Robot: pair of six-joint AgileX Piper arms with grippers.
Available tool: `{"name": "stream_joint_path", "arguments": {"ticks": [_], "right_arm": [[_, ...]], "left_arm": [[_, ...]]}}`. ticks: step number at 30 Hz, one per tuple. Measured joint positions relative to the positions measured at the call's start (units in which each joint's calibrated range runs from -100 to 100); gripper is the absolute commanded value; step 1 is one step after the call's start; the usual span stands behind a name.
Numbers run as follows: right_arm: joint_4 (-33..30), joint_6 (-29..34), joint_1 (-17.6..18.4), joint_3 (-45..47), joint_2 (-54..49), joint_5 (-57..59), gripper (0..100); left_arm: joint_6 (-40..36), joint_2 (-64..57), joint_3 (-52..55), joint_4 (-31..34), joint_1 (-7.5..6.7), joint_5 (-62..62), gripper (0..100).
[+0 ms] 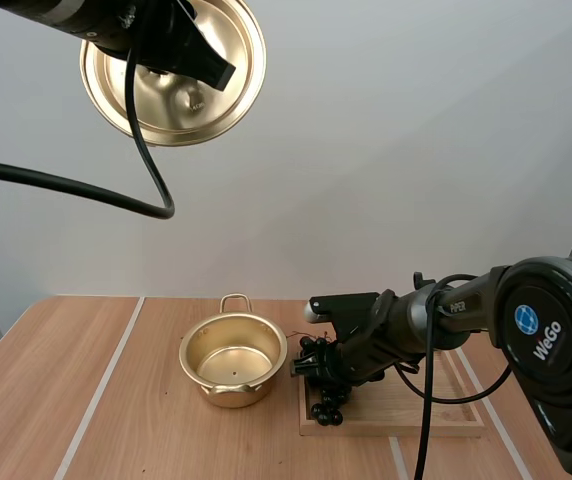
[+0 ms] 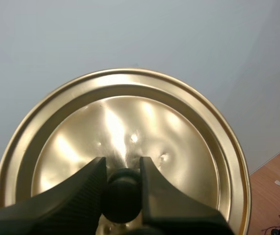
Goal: Open the lid, put the grape in the pot, and close it
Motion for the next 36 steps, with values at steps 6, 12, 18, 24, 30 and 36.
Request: {"name": "stream_joint_path", "arguments": {"ticks": [6,12,18,24,30,36], "right_arm": [[-0.9,0.0,0.0,0.0,0.2,0.0,5],[-2.6,0.0,0.0,0.0,0.2,-0.2,0],[-5.8,0.1,0.0,0.0,-1.9,0.3,0],[-6.3,0.1,0.0,0.0,-8.3,0.5,0],[-6.5,0.1,0.0,0.0,-15.4,0.7,0],[-6.7,-0.4,0.2,0.0,-20.9,1.2,0]], "left_arm": [[0.0,0.0,0.0,0.0,0.00,0.0,0],[0.0,0.0,0.0,0.0,0.00,0.0,0],[0.0,0.0,0.0,0.0,0.00,0.0,0],[0.0,0.0,0.0,0.0,0.00,0.0,0],[0.0,0.0,0.0,0.0,0.00,0.0,0],[0.0,0.0,0.0,0.0,0.00,0.0,0]]}}
